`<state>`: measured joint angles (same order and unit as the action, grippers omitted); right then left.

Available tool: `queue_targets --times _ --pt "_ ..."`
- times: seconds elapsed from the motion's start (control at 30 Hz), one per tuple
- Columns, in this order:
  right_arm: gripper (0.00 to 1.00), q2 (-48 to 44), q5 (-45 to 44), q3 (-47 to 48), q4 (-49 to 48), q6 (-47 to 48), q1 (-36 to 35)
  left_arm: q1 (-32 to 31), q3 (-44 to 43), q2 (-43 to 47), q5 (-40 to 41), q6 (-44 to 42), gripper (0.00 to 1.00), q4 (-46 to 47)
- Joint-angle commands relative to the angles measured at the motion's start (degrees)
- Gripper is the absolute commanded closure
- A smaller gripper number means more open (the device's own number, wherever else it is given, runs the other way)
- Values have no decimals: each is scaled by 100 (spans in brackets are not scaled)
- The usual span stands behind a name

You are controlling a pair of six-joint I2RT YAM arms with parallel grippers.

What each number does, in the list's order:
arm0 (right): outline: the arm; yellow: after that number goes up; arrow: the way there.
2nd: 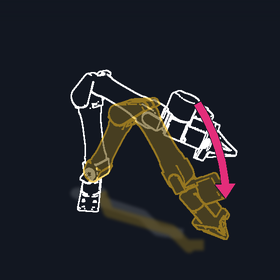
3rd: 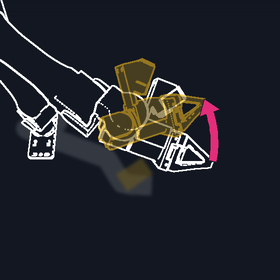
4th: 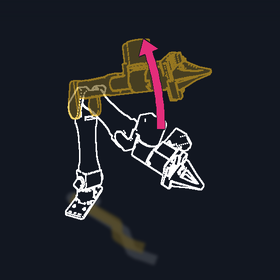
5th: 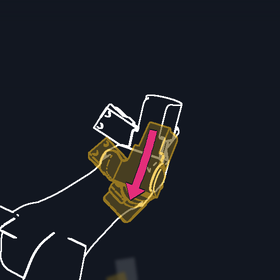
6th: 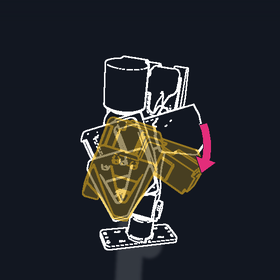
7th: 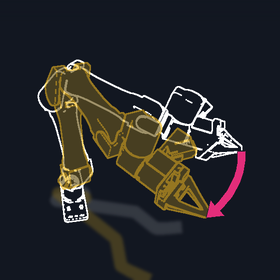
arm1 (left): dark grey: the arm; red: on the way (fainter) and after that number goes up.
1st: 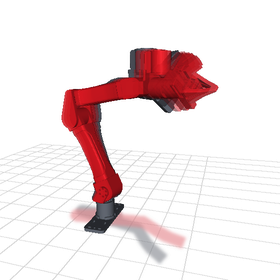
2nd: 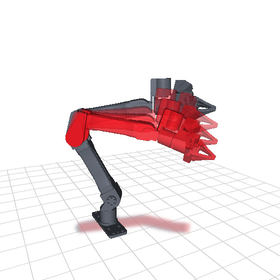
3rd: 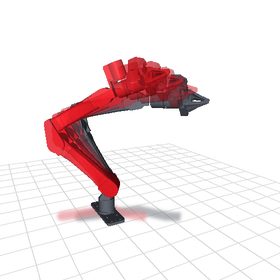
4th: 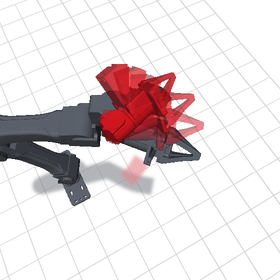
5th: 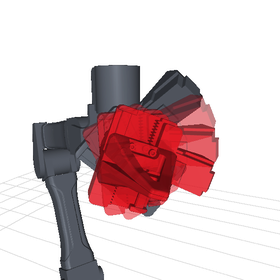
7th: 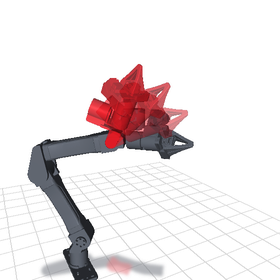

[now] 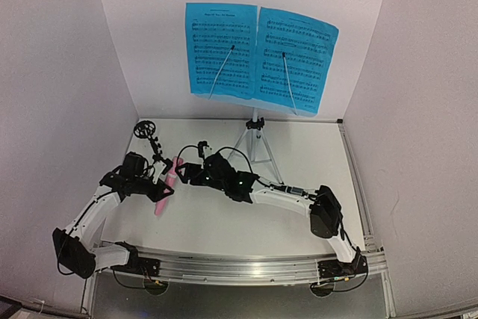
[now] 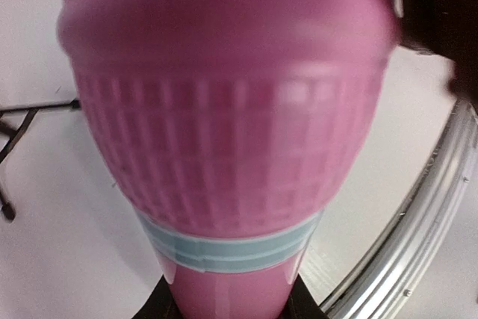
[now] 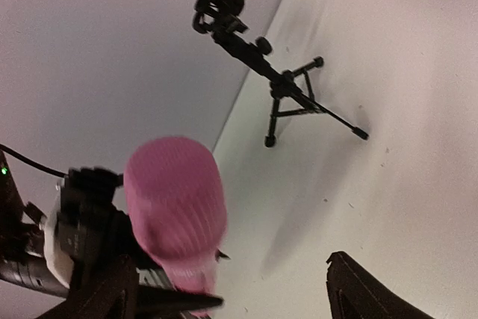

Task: Pack up the instrument practice props

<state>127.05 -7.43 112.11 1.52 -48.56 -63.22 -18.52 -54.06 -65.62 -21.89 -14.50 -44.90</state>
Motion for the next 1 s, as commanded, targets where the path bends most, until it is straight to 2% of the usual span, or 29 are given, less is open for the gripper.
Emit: queue_targets --times 0.0,0.13,0.23,0.37,0.5,0.7,0.97 --pt "11 -875 -561 -614 206 93 -63 515 -373 -408 1552 -338 100 -1308" --pt "10 -1236 -701 -1028 391 130 -69 1548 -316 -1222 1739 -1082 100 -2042" --pt "8 -1387 -795 -1256 413 181 -73 1931 -44 -1603 1969 -1121 100 -1766" --pt "7 -1463 -808 -1320 417 272 -68 2053 56 -2034 2393 -594 100 -1052" --pt "6 -1557 -825 -1383 418 329 -71 2334 -181 -2619 2337 105 100 -711" --pt "5 -1774 -972 -1581 419 391 -68 2776 -410 -3096 2607 241 100 -66" --pt "4 -1841 -1062 -1645 415 411 -70 2777 -811 -4201 2529 442 100 366"
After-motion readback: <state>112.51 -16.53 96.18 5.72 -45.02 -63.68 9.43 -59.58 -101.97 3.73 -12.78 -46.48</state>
